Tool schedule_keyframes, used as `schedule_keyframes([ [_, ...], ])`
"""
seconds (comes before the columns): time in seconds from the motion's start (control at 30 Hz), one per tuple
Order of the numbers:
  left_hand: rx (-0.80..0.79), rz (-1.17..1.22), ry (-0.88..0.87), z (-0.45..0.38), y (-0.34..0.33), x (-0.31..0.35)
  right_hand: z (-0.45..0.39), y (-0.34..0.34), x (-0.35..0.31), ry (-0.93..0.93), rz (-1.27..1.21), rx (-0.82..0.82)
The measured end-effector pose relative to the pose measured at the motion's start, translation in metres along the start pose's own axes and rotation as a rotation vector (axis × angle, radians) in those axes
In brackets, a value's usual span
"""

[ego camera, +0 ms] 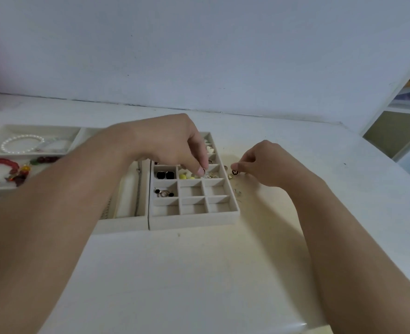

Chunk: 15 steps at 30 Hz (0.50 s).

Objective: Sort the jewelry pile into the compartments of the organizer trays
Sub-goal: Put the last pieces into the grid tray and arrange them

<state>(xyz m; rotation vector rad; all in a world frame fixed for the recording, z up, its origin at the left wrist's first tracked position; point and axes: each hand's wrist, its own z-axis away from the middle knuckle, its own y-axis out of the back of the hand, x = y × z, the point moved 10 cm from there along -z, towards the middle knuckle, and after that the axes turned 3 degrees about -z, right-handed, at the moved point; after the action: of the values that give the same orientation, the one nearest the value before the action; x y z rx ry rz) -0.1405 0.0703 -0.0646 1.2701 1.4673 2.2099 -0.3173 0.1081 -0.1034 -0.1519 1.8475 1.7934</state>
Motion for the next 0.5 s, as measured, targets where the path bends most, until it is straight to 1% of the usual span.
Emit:
schedule_keyframes([
  [0.2, -0.048, -0.102, 0.028, 0.003, -0.005, -0.004, 0.002, -0.003, -0.006, 0.058, 0.057, -0.03],
  [0.3, -0.073, -0.113, 0.022, 0.004, -0.01, -0.001, 0.004, 0.008, -0.013, 0.096, 0.023, 0.033],
  [0.4, -0.073, -0.142, 0.035, 0.004, -0.014, -0.001, 0.012, 0.019, -0.033, 0.224, -0.108, 0.092],
  [0.5, -0.098, -0.204, 0.059, 0.003, -0.018, -0.002, 0.021, 0.011, -0.057, 0.356, -0.178, 0.039],
])
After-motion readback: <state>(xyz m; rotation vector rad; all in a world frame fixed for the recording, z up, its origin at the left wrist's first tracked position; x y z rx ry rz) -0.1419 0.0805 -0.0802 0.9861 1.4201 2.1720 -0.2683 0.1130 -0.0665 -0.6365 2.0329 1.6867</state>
